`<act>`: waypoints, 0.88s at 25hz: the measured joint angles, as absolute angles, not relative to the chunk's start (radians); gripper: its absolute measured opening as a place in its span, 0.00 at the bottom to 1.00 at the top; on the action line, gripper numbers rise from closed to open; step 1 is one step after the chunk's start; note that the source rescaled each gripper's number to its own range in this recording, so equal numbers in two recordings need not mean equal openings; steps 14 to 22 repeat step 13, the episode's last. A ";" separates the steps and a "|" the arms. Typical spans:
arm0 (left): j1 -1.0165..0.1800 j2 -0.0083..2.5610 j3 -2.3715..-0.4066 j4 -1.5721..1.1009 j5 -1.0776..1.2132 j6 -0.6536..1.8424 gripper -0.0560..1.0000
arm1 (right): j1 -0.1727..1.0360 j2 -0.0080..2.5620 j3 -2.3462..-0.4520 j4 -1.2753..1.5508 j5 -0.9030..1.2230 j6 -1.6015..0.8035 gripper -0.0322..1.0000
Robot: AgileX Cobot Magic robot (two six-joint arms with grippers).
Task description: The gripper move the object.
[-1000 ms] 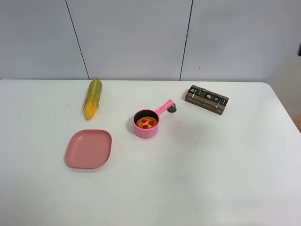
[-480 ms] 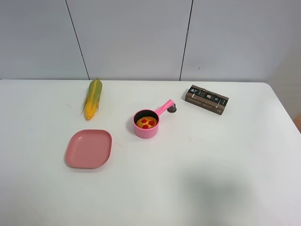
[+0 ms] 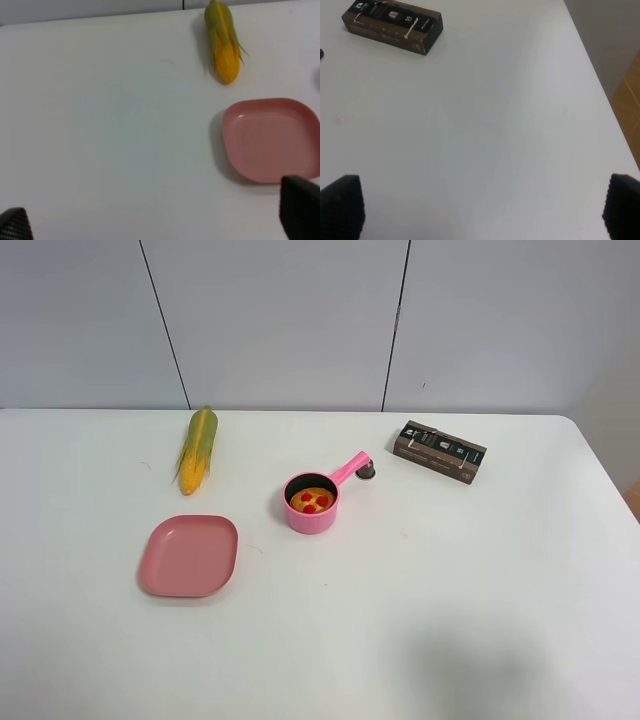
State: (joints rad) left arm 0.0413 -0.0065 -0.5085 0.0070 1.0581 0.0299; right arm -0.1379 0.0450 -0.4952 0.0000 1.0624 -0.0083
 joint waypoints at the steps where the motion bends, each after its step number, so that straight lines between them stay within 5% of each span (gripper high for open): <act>1: 0.041 -0.006 -0.508 0.007 1.058 0.030 1.00 | -0.138 0.045 -0.495 0.000 1.062 -0.008 0.90; 22: 0.041 -0.006 -0.508 0.007 1.058 0.030 1.00 | -0.126 0.045 -0.494 0.000 1.062 -0.008 0.89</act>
